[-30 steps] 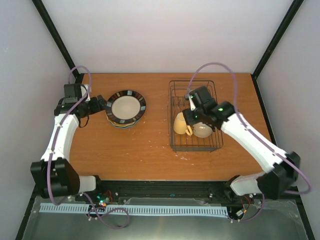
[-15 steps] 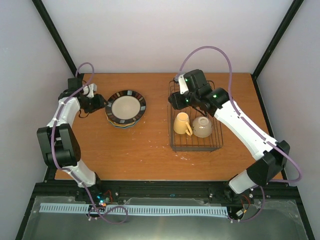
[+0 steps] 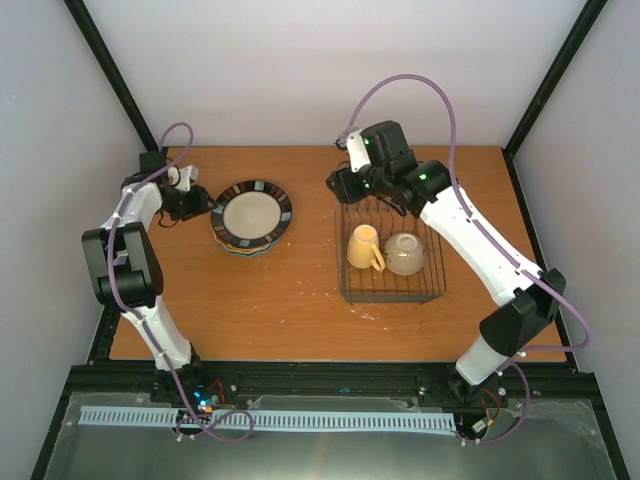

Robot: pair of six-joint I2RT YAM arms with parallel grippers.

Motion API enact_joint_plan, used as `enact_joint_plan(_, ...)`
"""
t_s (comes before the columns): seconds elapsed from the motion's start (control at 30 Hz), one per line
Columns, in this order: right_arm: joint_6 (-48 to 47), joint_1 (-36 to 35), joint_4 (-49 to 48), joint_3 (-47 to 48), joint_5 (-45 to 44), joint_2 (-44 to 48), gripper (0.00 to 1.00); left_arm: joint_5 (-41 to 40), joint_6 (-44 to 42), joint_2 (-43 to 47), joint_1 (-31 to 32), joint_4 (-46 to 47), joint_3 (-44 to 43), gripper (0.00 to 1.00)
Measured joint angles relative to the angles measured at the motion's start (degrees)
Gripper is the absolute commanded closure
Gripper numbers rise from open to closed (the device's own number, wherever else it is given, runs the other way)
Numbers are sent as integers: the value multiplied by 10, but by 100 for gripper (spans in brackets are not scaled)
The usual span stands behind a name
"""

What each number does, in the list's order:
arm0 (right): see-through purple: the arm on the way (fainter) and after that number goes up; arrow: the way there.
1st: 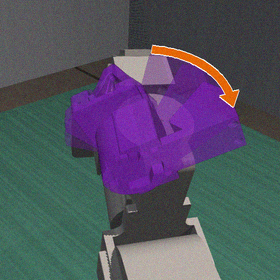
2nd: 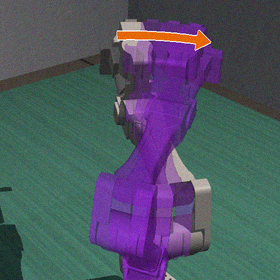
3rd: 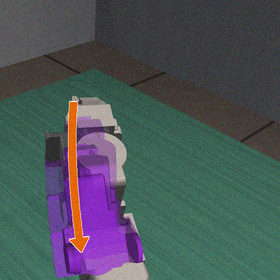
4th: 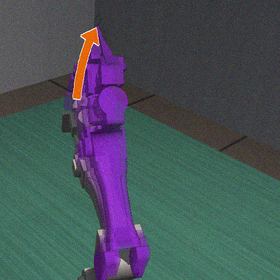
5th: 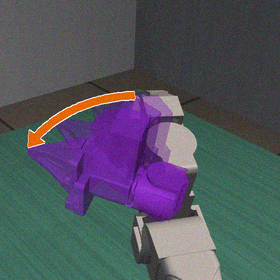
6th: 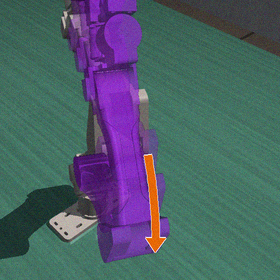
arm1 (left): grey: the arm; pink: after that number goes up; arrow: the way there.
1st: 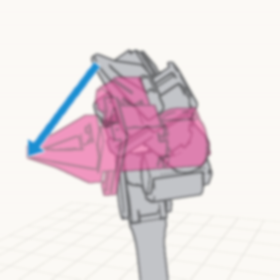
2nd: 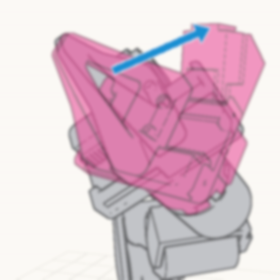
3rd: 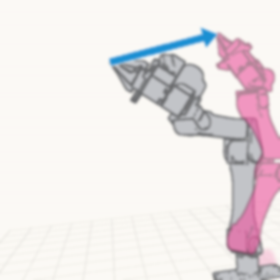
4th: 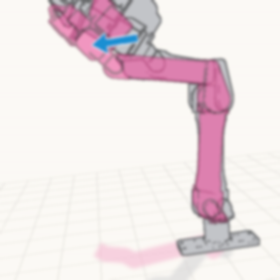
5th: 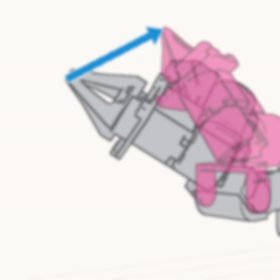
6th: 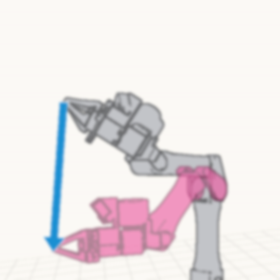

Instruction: Load the mixed dishes into the dish rack

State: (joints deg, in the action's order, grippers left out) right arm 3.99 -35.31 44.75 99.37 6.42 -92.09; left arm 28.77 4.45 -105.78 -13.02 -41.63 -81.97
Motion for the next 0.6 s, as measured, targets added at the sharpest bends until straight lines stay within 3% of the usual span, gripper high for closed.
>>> enact_joint_plan(0.3,-3,3,0,22,11,-37,43,2,-13,-33,0,-5,-8,57)
enact_joint_plan(0.6,-4,7,0,36,16,-43,43,7,-17,-69,0,-5,-36,65)
